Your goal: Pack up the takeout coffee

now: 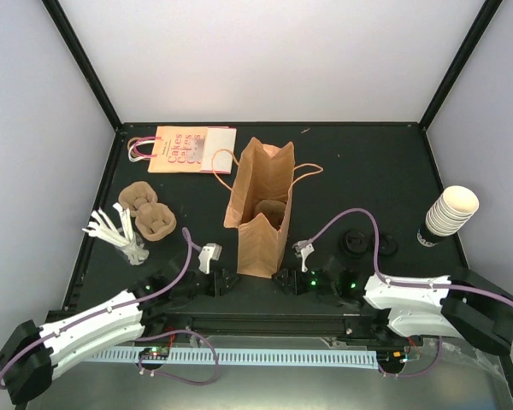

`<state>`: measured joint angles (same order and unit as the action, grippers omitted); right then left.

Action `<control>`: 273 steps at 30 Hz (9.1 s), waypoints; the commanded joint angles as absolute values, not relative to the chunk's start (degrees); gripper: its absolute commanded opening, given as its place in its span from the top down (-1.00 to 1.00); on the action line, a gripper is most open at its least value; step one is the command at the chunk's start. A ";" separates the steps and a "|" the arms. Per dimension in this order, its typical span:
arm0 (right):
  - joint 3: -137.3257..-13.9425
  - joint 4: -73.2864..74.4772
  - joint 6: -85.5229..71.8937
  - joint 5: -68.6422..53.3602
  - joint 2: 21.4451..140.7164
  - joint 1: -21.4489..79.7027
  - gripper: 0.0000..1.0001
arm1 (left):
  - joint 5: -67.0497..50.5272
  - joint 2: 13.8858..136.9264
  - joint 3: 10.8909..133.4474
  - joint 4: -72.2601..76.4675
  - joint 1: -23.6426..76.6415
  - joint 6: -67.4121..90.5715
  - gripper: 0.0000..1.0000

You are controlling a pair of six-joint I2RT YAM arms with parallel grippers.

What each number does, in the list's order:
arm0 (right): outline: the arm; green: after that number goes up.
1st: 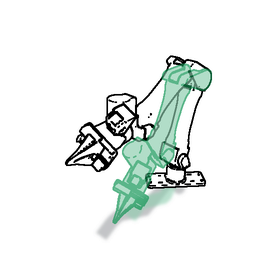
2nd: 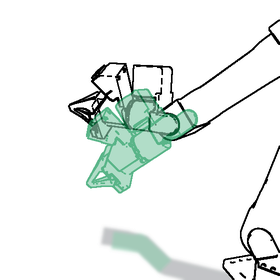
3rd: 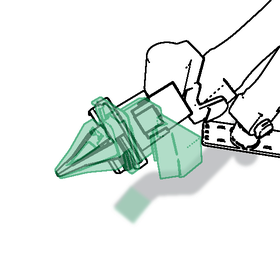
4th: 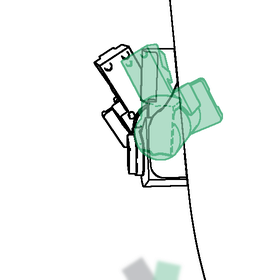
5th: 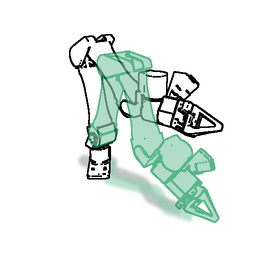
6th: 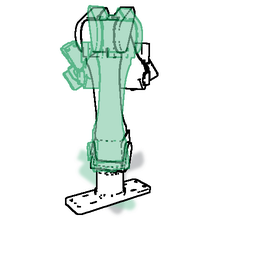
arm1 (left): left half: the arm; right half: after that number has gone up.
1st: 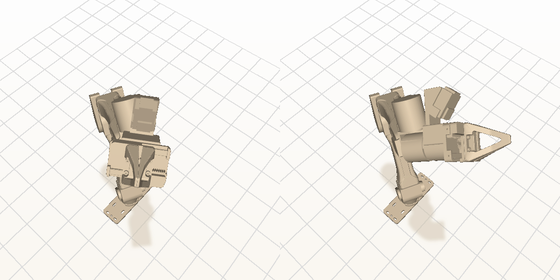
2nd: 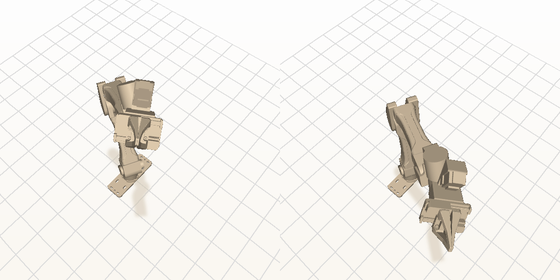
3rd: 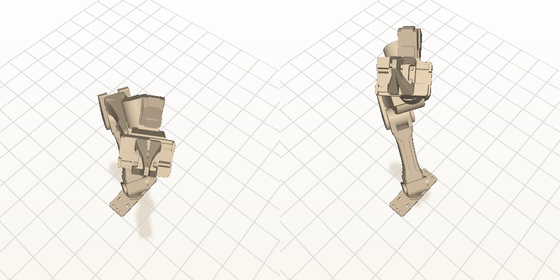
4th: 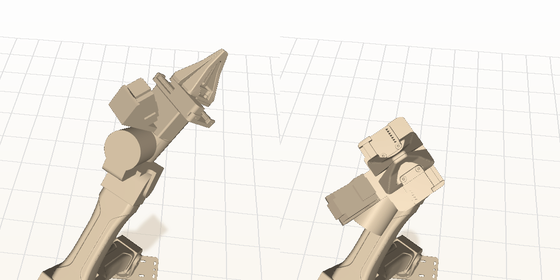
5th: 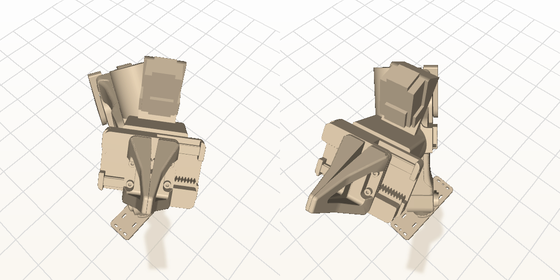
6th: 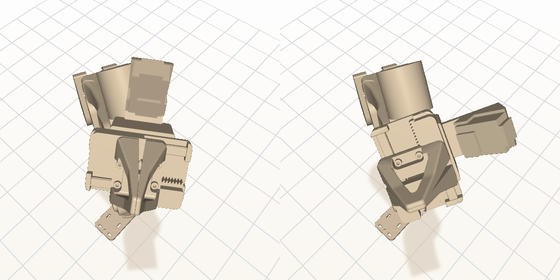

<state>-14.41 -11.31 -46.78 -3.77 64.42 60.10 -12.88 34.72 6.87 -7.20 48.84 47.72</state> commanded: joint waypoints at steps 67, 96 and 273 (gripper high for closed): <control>-28.19 13.15 -32.17 -1.09 60.78 41.91 -0.80 | -19.48 45.37 19.60 -11.30 33.22 36.38 -0.09; -47.65 43.37 -35.45 16.92 64.19 40.76 -1.00 | -8.51 37.38 29.27 -35.15 33.11 39.44 -0.98; -119.34 87.01 -33.43 10.85 95.89 -16.15 0.95 | -27.15 39.96 31.81 -26.97 33.09 30.15 -0.98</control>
<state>-116.73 85.45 -32.05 10.20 97.47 -16.51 -27.75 40.84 30.74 -26.11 33.34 30.52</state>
